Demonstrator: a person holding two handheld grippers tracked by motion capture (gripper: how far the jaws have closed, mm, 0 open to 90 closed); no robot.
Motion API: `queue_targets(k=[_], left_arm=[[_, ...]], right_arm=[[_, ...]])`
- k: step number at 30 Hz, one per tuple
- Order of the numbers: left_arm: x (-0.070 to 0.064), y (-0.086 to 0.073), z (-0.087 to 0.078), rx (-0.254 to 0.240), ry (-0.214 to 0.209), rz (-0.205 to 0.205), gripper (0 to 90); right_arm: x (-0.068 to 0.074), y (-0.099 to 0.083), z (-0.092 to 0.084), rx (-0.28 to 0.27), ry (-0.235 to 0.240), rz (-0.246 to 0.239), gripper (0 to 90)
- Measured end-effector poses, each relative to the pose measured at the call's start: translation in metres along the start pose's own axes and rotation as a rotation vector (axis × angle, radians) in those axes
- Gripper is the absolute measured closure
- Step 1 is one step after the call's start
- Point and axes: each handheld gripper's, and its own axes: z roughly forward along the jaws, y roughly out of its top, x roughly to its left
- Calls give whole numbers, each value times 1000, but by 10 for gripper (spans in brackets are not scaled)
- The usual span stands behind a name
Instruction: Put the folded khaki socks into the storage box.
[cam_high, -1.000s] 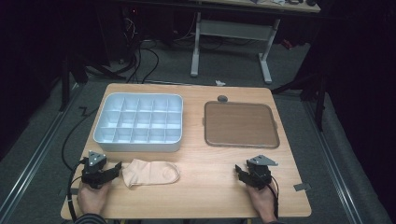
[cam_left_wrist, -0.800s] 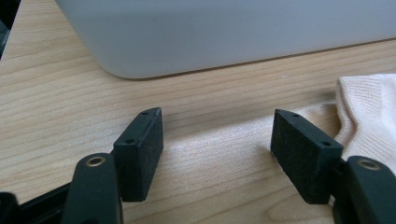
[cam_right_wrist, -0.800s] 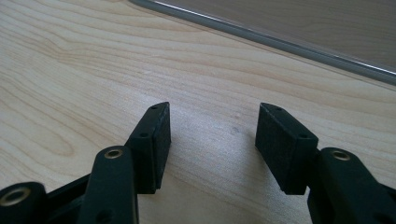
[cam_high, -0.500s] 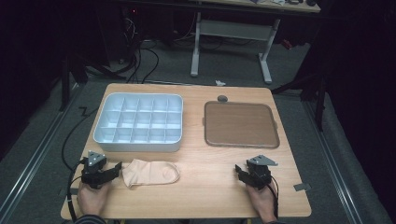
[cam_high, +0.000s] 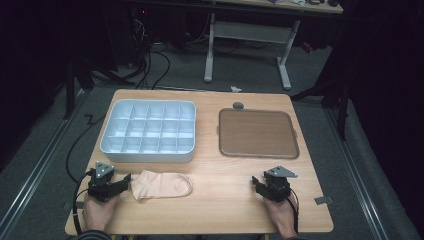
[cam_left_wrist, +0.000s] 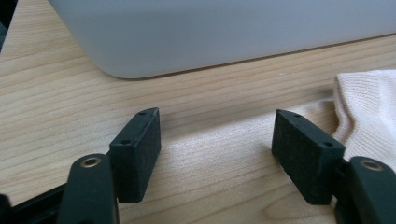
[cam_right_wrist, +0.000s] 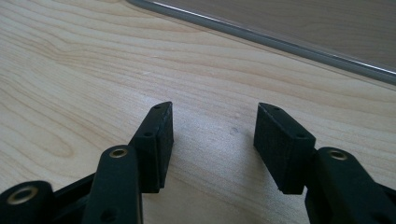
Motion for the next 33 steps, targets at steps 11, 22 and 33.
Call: queue_targets(k=[11, 22, 33], left_arm=[[3, -1, -2, -10, -24, -9, 377], [3, -1, -15, -24, -132, -35, 376], [-11, -2, -23, 2, -208, -13, 348]], right_arm=[[0, 0, 0, -6, -18, 7, 539], [1, 0, -3, -19, -1, 26, 559], [12, 1, -9, -55, 54, 35, 521]])
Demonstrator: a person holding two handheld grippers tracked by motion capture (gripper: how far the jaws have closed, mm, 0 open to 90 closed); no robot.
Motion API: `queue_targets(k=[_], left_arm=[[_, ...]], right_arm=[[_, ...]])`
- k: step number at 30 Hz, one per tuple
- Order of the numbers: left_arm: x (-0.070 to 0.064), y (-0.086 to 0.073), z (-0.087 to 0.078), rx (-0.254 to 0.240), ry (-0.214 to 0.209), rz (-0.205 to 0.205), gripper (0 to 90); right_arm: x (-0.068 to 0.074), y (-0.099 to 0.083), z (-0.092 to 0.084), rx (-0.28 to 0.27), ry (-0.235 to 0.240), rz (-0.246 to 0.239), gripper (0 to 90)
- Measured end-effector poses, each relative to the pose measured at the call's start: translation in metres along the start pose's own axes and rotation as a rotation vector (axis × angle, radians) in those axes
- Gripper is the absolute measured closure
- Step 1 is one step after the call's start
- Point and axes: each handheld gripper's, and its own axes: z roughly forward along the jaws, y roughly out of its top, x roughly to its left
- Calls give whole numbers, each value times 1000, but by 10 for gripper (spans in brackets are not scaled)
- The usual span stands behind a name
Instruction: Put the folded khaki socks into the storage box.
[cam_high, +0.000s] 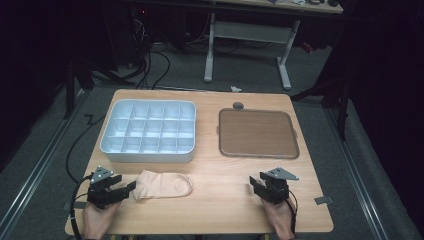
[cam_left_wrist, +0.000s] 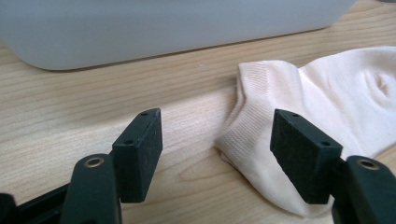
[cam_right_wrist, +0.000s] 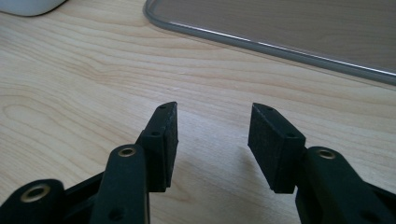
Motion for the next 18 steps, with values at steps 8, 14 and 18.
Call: queue_targets(k=[8, 14, 18], left_arm=[[-8, 1, -1, 8, -8, -1, 345], [-13, 2, 2, 16, -10, 2, 345], [-17, 2, 6, 17, -1, -5, 354]], right_arm=[[9, 1, 3, 0, 48, 4, 524], [24, 3, 5, 7, 85, -18, 541], [37, 7, 6, 7, 123, -40, 575]])
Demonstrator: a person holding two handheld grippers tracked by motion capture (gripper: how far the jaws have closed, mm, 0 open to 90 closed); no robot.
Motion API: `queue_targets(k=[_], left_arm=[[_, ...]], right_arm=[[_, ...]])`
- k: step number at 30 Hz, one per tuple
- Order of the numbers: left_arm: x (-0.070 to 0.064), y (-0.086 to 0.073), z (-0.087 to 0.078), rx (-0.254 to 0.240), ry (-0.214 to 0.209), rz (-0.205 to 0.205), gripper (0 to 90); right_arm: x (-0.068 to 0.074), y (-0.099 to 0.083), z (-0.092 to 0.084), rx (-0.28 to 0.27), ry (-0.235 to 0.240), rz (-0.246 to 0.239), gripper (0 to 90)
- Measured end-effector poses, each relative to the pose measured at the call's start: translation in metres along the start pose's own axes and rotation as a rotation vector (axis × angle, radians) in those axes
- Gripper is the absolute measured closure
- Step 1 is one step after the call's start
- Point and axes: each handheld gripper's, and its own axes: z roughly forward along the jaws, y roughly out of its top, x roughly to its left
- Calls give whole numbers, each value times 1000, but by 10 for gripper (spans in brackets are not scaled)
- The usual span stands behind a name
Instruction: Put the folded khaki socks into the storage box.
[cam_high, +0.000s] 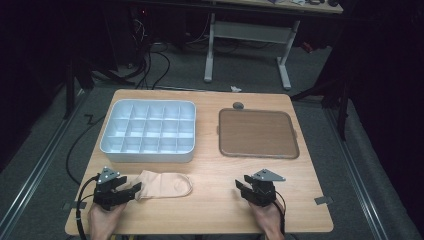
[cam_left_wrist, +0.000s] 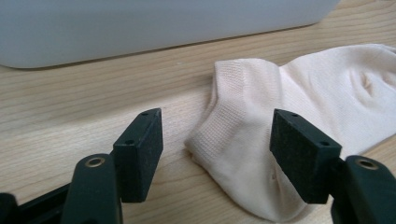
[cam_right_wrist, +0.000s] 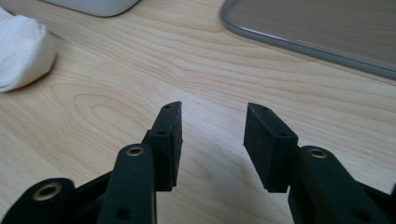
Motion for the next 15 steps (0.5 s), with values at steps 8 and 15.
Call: queue_targets(k=[8, 15], left_arm=[[-5, -1, 5, 13, -4, 1, 364], [-8, 0, 9, 21, 3, 16, 371]], right_arm=[[18, 5, 7, 12, 45, -37, 592], [36, 13, 13, 8, 88, -63, 597]])
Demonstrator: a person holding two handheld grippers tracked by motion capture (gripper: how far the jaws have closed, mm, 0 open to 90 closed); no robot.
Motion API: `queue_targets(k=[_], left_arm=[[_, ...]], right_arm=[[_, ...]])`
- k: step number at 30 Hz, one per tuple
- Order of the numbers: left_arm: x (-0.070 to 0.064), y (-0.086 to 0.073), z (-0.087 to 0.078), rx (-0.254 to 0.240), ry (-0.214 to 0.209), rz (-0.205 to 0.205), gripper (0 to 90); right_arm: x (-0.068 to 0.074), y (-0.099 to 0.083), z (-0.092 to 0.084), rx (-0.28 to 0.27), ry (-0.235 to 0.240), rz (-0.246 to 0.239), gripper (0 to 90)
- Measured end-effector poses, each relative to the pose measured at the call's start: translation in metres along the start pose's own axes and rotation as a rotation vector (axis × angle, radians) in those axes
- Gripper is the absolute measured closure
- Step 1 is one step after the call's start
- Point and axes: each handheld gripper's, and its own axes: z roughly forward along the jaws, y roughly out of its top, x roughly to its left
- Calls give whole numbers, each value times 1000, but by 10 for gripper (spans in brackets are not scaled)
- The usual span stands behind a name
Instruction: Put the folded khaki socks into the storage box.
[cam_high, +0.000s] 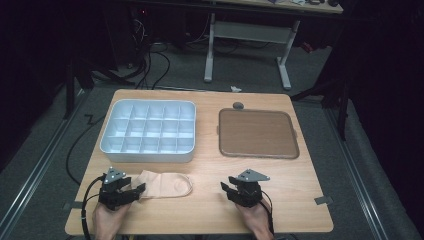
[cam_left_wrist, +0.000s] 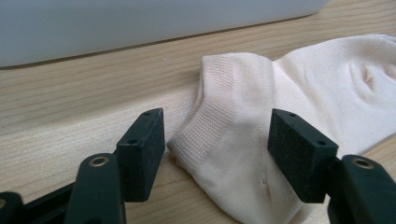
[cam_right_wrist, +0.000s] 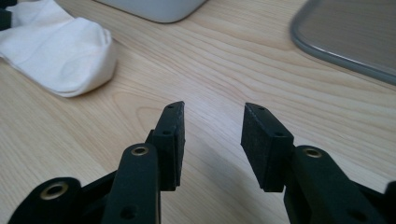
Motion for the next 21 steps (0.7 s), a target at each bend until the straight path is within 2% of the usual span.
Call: queue_targets(k=[9, 11, 15, 21], left_arm=[[0, -1, 1, 3, 10, 1, 394], [-2, -2, 1, -2, 21, 13, 408], [-1, -3, 2, 4, 23, 12, 419], [-2, -3, 3, 7, 25, 20, 434]], right_arm=[[24, 12, 15, 6, 62, -53, 597], [34, 16, 20, 16, 81, -81, 596], [46, 20, 28, 26, 107, -117, 595], [55, 28, 39, 30, 138, -105, 595]])
